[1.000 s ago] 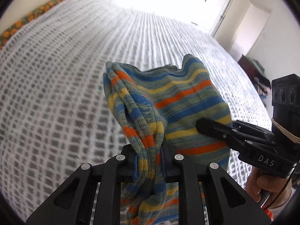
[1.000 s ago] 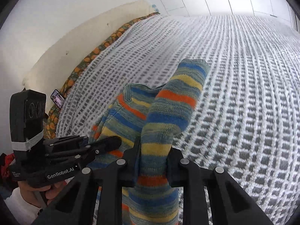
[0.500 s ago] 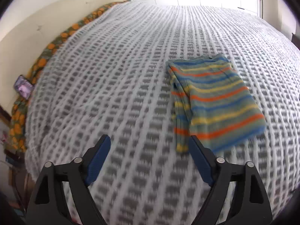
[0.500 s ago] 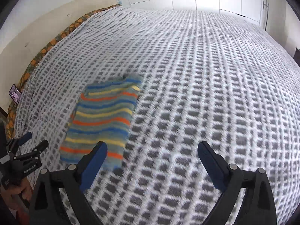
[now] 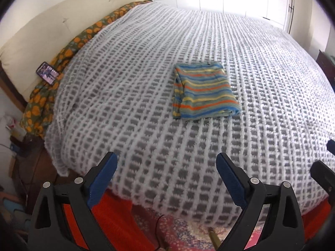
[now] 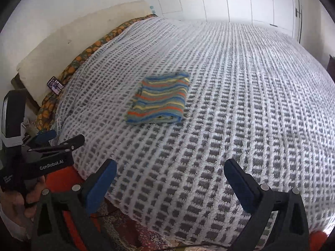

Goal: Fold small clothes

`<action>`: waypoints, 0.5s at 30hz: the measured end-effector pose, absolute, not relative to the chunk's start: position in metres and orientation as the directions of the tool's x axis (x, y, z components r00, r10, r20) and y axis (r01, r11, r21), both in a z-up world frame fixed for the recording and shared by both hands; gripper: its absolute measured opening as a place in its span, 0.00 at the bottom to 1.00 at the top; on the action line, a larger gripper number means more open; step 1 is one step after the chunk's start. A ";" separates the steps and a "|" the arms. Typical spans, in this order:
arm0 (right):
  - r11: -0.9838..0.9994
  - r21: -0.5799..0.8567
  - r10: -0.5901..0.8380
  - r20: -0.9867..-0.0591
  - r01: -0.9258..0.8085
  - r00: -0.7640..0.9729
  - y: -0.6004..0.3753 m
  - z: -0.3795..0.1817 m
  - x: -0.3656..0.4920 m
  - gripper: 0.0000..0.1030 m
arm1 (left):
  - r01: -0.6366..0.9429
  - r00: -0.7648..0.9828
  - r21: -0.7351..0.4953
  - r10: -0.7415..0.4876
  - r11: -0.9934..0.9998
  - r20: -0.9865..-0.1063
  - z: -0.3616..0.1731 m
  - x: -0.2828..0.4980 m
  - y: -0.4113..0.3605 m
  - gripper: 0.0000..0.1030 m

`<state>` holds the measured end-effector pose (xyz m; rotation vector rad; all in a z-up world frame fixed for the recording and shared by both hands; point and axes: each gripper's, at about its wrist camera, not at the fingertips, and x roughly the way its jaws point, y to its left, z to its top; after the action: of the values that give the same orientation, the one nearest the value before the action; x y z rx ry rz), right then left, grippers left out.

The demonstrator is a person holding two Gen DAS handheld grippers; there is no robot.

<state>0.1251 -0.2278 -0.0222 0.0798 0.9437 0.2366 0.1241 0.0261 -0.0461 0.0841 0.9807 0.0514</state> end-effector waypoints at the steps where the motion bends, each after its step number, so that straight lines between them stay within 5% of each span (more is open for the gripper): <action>1: 0.970 0.154 0.234 -0.786 -0.186 0.572 -0.220 -0.014 0.122 0.98 | -0.010 0.554 0.085 0.076 0.996 -0.829 -0.042 0.120 0.028 0.93; 15: 0.968 0.035 0.179 -0.788 -0.247 0.590 -0.177 0.030 0.112 0.98 | -0.021 0.581 0.062 0.062 0.998 -0.812 -0.002 0.093 0.040 0.93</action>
<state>0.1122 -0.1770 0.0296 -0.0813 0.9069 0.2484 0.0927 0.0399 -0.0020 0.0472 0.9498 0.0485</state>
